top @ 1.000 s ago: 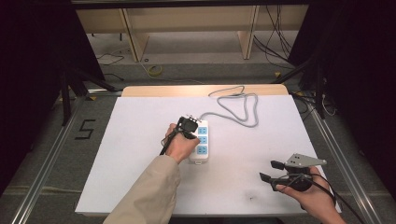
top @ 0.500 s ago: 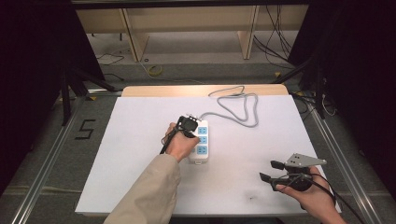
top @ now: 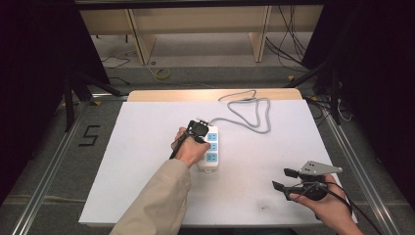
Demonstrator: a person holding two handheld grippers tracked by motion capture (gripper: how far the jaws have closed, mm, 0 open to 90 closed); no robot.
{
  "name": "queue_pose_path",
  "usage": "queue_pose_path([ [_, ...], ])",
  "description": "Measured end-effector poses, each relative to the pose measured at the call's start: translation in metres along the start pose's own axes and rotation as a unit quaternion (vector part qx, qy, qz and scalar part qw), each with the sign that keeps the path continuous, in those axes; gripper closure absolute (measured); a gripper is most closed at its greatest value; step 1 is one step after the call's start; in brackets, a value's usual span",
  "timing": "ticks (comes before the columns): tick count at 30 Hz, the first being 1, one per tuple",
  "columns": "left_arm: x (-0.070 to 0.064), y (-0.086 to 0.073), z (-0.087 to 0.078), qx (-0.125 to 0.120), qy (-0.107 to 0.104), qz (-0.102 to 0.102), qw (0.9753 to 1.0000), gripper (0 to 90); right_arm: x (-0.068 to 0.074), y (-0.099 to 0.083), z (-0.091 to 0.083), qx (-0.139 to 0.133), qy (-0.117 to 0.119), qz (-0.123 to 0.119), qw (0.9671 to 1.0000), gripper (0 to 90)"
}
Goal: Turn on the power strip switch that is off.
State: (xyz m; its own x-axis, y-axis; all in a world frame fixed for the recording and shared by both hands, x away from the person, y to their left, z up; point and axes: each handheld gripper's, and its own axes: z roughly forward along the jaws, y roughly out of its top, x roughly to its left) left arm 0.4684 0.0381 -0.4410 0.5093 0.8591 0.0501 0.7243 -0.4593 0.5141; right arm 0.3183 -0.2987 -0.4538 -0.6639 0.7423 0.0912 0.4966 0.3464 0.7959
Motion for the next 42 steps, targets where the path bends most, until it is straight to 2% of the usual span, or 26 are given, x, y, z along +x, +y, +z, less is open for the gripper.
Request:
queue_pose_path([
  [19,-0.0004,0.0017,0.0010,0.005,0.002,-0.005,1.0000,90.0,-0.0001,-0.0009,0.0003,0.001,0.001,-0.001,1.0000,33.0],
  [24,-0.0017,0.0040,0.0012,0.015,0.005,0.001,0.9999,90.0,-0.0002,-0.0009,0.0006,0.002,0.002,-0.001,1.0000,33.0],
  [42,-0.0018,0.0087,0.0022,0.033,0.007,-0.006,0.9994,90.0,0.0002,-0.0011,0.0009,0.004,0.004,-0.002,1.0000,33.0],
])
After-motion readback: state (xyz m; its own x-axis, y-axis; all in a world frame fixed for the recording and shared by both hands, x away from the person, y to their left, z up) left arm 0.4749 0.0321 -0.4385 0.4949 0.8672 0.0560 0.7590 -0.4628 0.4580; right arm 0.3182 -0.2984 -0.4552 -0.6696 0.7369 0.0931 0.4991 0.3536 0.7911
